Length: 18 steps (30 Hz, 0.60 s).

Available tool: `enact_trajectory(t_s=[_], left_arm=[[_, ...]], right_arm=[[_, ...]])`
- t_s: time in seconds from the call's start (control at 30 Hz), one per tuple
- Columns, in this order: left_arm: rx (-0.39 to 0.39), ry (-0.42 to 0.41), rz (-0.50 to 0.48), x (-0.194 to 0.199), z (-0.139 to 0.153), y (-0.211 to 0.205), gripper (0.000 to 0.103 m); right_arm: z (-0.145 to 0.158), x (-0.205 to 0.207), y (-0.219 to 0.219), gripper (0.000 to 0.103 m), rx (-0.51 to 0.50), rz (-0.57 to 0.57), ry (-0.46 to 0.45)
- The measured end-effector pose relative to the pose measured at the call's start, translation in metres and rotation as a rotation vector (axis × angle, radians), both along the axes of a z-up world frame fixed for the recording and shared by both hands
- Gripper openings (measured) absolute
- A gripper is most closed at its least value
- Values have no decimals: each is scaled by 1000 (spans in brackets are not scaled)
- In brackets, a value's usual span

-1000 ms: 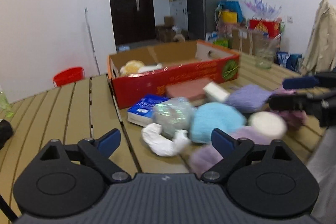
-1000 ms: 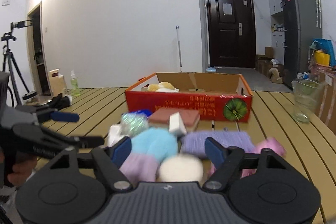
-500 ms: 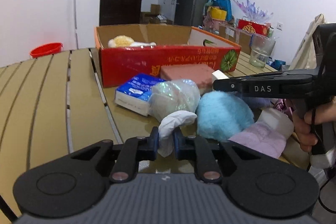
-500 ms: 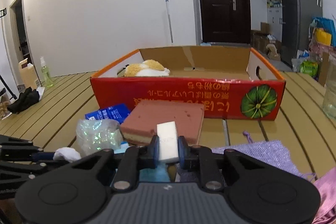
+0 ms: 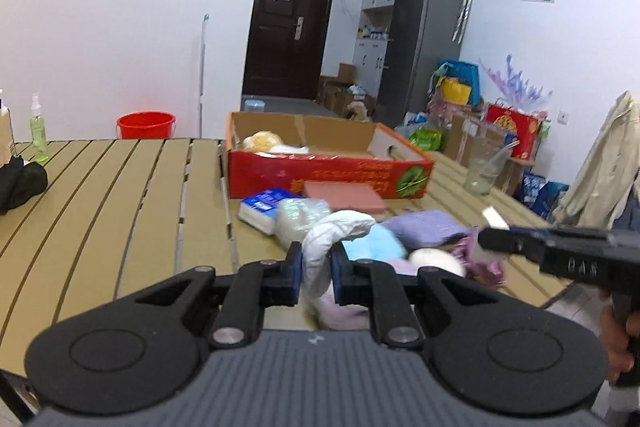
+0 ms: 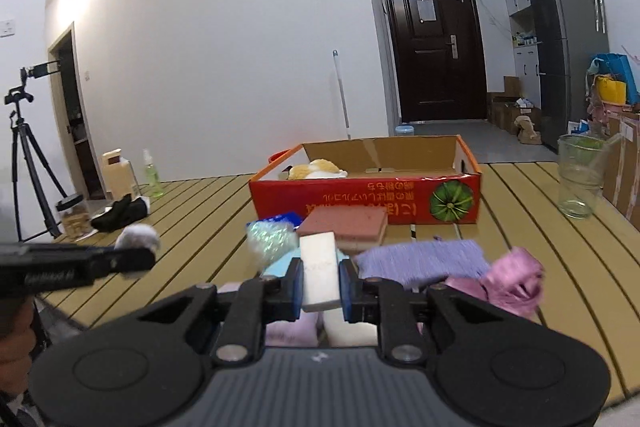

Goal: Collect trash
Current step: 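Carry the sock and sponge bar into the box and release both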

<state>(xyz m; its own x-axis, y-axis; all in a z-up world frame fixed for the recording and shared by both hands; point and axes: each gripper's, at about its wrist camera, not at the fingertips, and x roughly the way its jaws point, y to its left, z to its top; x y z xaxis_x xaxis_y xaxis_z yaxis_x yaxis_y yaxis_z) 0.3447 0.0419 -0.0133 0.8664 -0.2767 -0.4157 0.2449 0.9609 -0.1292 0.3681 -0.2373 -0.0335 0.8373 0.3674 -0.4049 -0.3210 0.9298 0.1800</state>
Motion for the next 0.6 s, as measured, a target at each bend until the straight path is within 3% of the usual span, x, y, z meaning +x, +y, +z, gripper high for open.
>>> enact_trajectory(t_s=[0.2,0.3,0.4,0.47,0.6], left_arm=[[28,-47,-33,-4,17,-18,15],[96,-82,-54,29,38,-26,15],[164,-85,-90,100,68,-34,15],[166,-43,-109,159,84,-39,15],[139,75,-89,289,89,-54,15]], right_arm=[[12,-24,-21,18,21,-24,-26],[24,-4,-31,18,39,-17,-42],[48,45,-42,18,43,23,-45],[65,95,-49,18,41,27,-34],[76,226,-57,20,43,-14,72]])
